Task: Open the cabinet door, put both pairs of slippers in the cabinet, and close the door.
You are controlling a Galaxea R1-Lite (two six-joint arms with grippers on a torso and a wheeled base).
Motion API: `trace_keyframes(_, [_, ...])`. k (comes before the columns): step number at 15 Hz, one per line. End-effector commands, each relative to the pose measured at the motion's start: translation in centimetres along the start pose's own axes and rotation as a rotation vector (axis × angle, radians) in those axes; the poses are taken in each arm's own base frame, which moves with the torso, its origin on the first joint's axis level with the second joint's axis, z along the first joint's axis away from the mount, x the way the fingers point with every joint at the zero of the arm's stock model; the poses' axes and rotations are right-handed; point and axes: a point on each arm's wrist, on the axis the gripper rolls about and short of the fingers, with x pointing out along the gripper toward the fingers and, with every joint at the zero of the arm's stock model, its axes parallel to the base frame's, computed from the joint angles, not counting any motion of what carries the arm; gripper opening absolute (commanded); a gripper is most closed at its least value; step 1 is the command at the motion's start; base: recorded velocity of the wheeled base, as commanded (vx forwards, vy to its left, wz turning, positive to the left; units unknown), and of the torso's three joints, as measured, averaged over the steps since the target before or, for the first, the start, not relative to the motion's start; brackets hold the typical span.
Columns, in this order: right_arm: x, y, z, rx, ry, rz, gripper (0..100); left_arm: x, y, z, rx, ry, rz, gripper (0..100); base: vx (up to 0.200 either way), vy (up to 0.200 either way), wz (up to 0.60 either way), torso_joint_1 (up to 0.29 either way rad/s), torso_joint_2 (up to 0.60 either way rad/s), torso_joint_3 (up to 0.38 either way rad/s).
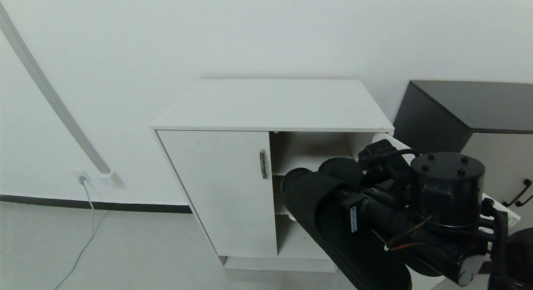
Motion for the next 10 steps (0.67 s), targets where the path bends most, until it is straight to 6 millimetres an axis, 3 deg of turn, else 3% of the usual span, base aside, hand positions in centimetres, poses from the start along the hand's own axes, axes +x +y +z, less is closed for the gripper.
trace_keyframes(1, [0.19, 0.07, -0.26, -0.002, 0.005, 0.000, 0, 0.01, 0.00, 0.00, 0.000, 0.001, 0.001, 0, 0.000, 0.000, 0.00, -0.203, 0.52, 0.320])
trace_keyframes(10, [0.47, 0.16, -0.94, -0.004, 0.003, 0.000, 0, 0.01, 0.00, 0.00, 0.000, 0.001, 0.001, 0, 0.000, 0.000, 0.00, -0.179, 0.50, 0.318])
